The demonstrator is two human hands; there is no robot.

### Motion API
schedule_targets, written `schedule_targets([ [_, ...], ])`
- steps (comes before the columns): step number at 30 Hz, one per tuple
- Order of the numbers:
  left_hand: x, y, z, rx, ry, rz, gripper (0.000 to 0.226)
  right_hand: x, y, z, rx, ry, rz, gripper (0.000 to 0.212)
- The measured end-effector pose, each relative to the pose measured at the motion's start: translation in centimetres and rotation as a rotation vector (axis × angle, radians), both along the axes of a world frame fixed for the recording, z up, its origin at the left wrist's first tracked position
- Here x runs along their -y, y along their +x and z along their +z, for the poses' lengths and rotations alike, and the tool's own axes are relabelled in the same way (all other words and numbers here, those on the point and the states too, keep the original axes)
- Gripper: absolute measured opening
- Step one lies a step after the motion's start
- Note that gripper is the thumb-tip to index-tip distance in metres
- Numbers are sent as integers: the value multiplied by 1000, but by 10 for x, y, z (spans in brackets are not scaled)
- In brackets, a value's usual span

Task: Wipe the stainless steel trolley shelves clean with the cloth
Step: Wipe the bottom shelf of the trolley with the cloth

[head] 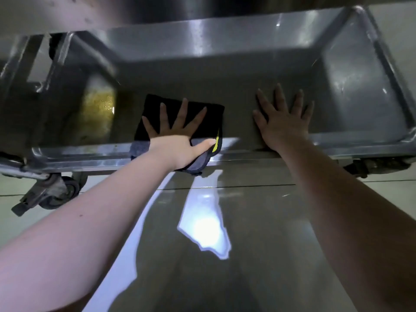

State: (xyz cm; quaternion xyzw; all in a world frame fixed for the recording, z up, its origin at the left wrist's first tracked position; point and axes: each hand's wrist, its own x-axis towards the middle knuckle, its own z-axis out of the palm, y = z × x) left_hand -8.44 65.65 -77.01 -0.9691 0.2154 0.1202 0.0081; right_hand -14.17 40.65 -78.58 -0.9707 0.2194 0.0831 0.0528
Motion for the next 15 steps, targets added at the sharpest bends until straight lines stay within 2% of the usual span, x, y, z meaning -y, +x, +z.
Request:
schedule_targets([
  [9,96,-42,-5,-4,-49,-18,77,3,-2,-1,18,-8,11,54],
  [15,0,5,-9,46,-63,57,79,5,0,-2,24,15,6,56],
])
